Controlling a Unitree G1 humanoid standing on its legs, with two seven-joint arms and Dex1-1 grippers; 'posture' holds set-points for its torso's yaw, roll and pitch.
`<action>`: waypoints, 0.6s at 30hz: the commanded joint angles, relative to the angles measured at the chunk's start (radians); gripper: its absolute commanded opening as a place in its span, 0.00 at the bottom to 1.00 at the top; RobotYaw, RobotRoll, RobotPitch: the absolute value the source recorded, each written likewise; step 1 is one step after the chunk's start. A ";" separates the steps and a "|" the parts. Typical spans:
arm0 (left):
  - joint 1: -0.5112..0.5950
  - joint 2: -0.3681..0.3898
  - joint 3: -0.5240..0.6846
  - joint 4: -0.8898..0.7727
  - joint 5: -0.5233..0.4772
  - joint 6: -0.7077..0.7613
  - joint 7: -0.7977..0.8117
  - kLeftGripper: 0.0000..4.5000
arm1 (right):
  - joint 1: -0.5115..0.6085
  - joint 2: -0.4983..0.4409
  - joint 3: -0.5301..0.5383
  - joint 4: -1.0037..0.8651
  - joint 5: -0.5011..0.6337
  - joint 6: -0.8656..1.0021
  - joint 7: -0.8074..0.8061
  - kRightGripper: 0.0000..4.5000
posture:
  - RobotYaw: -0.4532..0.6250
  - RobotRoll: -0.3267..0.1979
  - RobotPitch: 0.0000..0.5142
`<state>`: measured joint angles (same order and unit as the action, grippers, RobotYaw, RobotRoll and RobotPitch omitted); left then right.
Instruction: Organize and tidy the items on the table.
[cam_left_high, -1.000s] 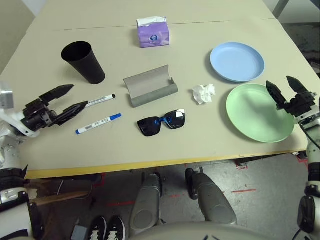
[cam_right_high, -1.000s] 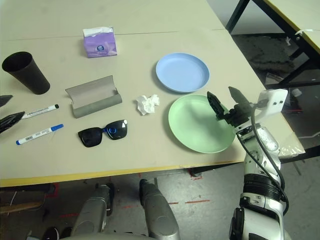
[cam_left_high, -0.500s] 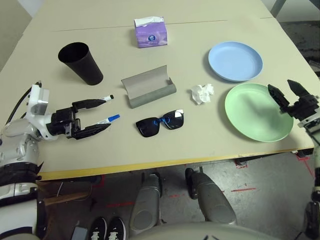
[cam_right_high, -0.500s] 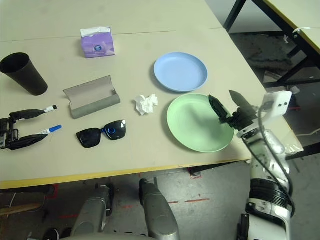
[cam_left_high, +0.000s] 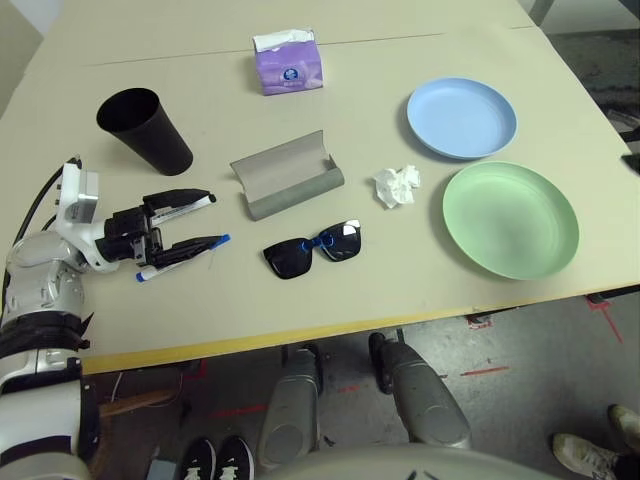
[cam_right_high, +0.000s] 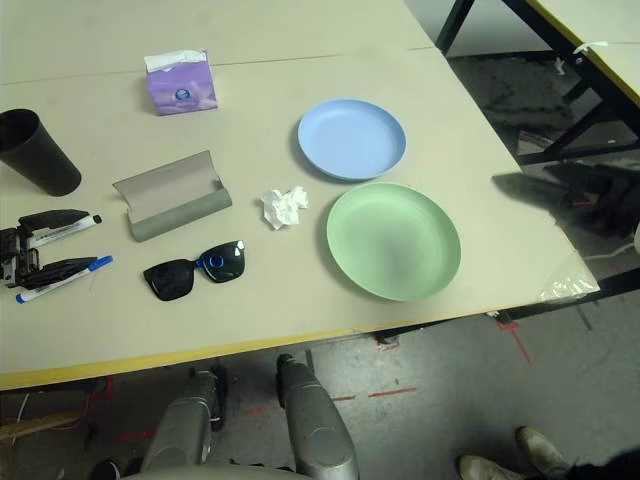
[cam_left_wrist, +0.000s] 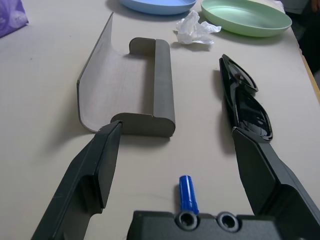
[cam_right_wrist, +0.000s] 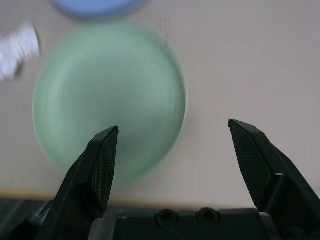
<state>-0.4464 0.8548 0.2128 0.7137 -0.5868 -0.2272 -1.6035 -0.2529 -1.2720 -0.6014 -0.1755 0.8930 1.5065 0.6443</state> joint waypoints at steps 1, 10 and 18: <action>0.005 -0.005 -0.016 0.014 0.011 -0.020 -0.011 0.99 | 0.042 0.016 0.015 -0.044 0.017 0.102 -0.006 1.00 | 0.16 0.62 0.57; 0.036 -0.003 -0.006 -0.005 0.008 -0.030 -0.011 0.99 | 0.037 0.117 0.057 -0.049 0.069 0.108 -0.051 1.00 | 0.18 0.62 0.60; 0.088 -0.001 0.022 -0.058 0.006 -0.024 -0.011 0.99 | -0.054 0.202 0.127 -0.028 0.068 0.108 -0.098 1.00 | 0.22 0.62 0.62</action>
<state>-0.3818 0.8485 0.2228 0.6716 -0.5843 -0.2521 -1.6036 -0.3002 -1.0779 -0.4885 -0.2082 0.9557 1.5774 0.5621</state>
